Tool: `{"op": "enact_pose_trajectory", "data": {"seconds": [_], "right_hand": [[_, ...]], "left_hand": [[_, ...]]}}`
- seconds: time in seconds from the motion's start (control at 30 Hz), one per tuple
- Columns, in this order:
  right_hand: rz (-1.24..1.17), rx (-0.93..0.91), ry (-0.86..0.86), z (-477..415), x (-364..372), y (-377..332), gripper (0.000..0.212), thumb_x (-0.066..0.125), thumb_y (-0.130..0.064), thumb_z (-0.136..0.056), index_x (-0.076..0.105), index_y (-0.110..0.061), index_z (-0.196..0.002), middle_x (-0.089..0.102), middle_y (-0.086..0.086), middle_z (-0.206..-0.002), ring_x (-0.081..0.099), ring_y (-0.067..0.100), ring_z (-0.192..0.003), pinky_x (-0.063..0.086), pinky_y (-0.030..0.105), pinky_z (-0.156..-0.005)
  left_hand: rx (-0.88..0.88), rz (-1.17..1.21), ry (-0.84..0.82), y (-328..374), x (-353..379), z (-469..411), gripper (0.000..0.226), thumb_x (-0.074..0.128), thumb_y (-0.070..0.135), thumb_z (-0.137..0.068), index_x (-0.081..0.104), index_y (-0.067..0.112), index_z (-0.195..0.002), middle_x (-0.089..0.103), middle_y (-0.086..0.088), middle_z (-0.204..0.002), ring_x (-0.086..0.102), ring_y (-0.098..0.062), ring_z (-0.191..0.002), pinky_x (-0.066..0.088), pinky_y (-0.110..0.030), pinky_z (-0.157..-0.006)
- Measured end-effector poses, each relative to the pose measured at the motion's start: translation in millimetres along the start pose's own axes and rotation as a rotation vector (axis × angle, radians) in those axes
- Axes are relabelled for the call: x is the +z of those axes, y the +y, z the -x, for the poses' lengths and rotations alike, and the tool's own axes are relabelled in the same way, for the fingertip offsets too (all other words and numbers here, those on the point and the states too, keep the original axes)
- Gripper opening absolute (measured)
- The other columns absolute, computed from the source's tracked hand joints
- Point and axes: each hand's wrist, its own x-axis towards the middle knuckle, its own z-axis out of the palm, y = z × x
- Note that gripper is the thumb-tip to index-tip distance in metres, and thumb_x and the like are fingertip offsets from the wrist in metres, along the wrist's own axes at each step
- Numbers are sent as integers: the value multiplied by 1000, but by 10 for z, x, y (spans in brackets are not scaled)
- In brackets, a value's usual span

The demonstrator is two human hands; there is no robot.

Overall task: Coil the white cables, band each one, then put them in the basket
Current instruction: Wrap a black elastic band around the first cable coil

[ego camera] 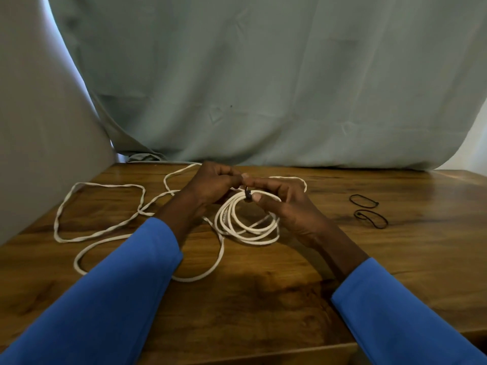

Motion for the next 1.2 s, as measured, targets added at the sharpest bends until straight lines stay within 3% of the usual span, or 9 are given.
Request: {"op": "enact_pose_trajectory", "data": {"seconds": [0.2,0.33,0.43,0.5,0.63,0.77,0.93,1.07,1.2], "right_hand": [[433,-108,68,-54,2,48,26,73,0,-91,76,-7,-115,76,-2,-105,72,2,-97,51,13,-82],[651,-216,159,-86,-8,109,23,76,-10,-90,79,-21,-109,72,-6,-109,65,-2,-101,46,9,-85],[425,-122,181,-71,-14,143,24,72,-2,-91,78,-23,-101,76,-13,-95,72,-1,-91,52,13,-80],[302,-31,241,-115,-44,213,18,71,-1,-91,80,-14,-99,80,-2,-92,76,13,-90,59,31,-83],[26,92,375,-156,-64,259,15,71,2,-89,80,-4,-100,78,18,-96,74,42,-97,56,64,-93],[-173,182,467,-165,-93,222,23,67,16,-82,78,-1,-91,76,27,-95,72,41,-91,58,58,-89],[-294,299,511,-157,-138,191,19,65,11,-89,76,-4,-92,76,18,-87,73,27,-72,63,37,-67],[-347,324,521,-165,-120,233,17,67,10,-87,75,-1,-97,75,22,-93,71,28,-72,61,39,-68],[-353,300,568,-200,-116,288,16,68,8,-89,76,0,-100,76,23,-98,72,31,-86,62,49,-85]], "left_hand": [[76,-46,6,-63,-17,-28,9,76,15,-91,79,8,-85,76,-12,-75,68,-20,-63,55,-32,-64],[122,-144,31,-168,33,-58,13,81,22,-88,80,20,-74,78,-3,-76,72,-14,-73,60,-40,-81],[235,-399,210,-152,61,-40,19,81,35,-85,77,25,-101,75,6,-98,69,-8,-88,58,-35,-85],[412,-612,320,-86,88,12,36,80,38,-86,69,25,-117,64,5,-113,62,-10,-97,52,-31,-85],[680,-758,284,61,213,180,19,77,38,-85,66,31,-99,60,11,-94,56,-8,-84,46,-37,-83],[620,-984,176,118,347,269,25,67,58,-86,64,34,-79,53,15,-78,50,-10,-76,35,-35,-80],[496,-1193,145,79,471,300,43,59,69,-84,76,30,-94,63,8,-88,62,-18,-89,32,-38,-83],[433,-1116,209,-32,557,308,36,63,60,-88,75,27,-88,68,4,-86,64,-21,-90,32,-35,-78],[458,-1017,158,-48,564,324,30,58,39,-96,52,28,-69,50,4,-76,57,-21,-80,29,-32,-67]]}}
